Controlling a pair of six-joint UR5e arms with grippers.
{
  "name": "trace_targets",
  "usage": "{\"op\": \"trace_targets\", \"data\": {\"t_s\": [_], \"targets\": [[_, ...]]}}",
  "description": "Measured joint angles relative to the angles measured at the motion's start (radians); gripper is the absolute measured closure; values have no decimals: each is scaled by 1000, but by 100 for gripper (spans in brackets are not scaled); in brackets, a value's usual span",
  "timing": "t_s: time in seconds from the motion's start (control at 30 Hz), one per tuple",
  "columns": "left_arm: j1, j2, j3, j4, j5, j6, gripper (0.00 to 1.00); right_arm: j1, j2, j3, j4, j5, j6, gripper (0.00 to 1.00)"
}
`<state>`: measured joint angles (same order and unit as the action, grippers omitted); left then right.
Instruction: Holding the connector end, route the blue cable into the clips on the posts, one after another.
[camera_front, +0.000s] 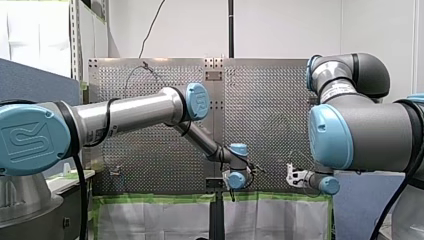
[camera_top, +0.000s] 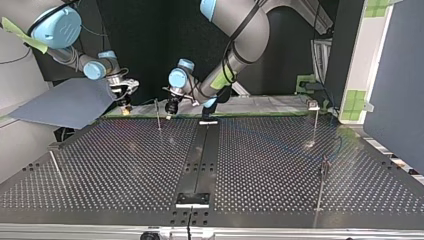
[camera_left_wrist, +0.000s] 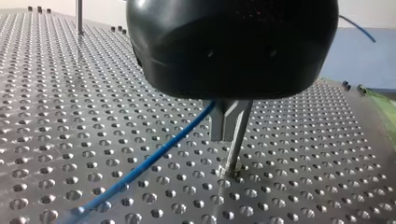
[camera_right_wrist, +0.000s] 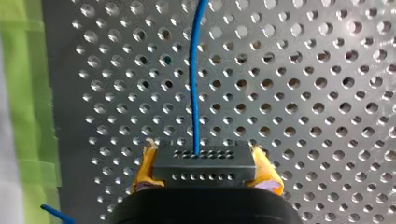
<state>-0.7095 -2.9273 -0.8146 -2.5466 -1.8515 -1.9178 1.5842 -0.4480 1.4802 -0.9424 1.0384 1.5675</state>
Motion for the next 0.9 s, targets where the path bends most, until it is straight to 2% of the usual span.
{"op": "trace_targets", "data": {"t_s": [0.33,0.5,0.63,0.7,0.73,0.77,0.8,0.83,0.9], "targets": [[10,0,13,-2,1,-1,100,7,0,-67,40,-7,-2,100],[9,0,22,-8,2,4,100,12,0,-78,46,-15,-4,100],[8,1,23,-22,9,30,100,18,0,-82,47,-27,-3,100],[8,1,23,-37,12,46,96,19,0,-83,47,-29,-2,100],[8,1,23,-44,11,54,82,20,0,-83,48,-30,-2,100],[8,1,23,-53,10,62,75,21,0,-83,48,-30,-1,100],[8,1,23,-65,4,74,75,21,0,-83,48,-30,-1,100],[7,2,23,-74,-2,83,70,21,0,-83,48,-30,-1,100],[6,2,23,-96,-19,104,70,21,0,-83,49,-31,0,100]]}}
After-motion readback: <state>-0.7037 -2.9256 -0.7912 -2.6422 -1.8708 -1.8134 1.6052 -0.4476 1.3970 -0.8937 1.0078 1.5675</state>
